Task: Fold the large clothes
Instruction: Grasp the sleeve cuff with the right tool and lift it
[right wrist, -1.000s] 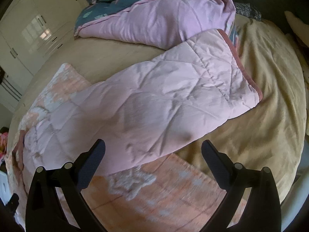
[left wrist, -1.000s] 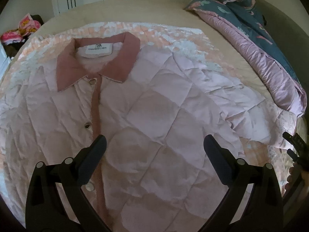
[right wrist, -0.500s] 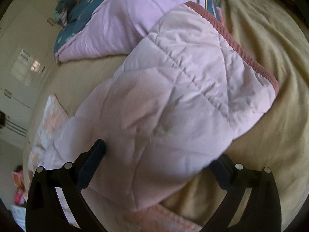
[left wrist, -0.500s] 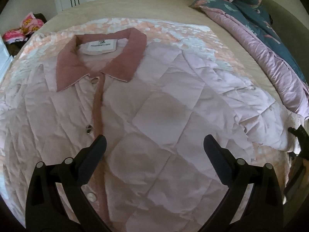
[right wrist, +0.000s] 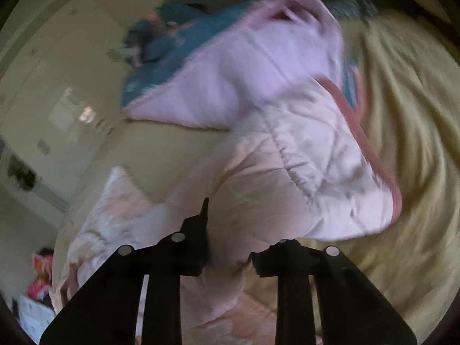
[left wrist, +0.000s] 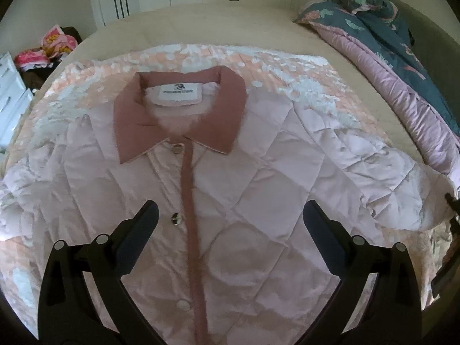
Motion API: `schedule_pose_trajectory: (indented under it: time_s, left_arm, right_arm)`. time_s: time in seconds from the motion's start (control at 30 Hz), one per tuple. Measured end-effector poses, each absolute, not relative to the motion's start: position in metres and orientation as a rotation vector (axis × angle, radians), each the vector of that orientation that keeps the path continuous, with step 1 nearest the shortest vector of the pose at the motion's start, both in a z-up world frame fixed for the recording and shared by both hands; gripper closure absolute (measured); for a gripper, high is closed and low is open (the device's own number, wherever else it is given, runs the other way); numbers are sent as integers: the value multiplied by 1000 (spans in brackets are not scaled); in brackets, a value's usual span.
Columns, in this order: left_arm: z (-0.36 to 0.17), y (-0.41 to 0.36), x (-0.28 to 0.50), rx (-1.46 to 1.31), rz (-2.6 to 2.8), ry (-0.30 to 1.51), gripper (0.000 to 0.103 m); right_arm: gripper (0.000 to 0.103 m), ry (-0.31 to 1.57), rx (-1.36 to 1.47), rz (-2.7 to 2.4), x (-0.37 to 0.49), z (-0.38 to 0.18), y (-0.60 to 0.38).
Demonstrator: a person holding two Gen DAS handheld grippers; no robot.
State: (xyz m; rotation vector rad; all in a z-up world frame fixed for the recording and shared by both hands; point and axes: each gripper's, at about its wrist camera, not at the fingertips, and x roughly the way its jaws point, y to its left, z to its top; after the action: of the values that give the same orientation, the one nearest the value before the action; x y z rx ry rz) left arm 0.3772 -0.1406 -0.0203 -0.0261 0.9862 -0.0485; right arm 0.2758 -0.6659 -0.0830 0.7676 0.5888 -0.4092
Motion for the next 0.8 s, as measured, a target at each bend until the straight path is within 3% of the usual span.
schedule_pose_trajectory:
  time_s: [0.47, 0.8]
  left_arm:
    - [33, -105, 348, -69, -49, 892, 9]
    - [55, -75, 328, -92, -40, 846, 9]
  right_arm:
    - [84, 432, 545, -138, 293, 49, -581]
    - [84, 388, 405, -37, 306, 108, -510]
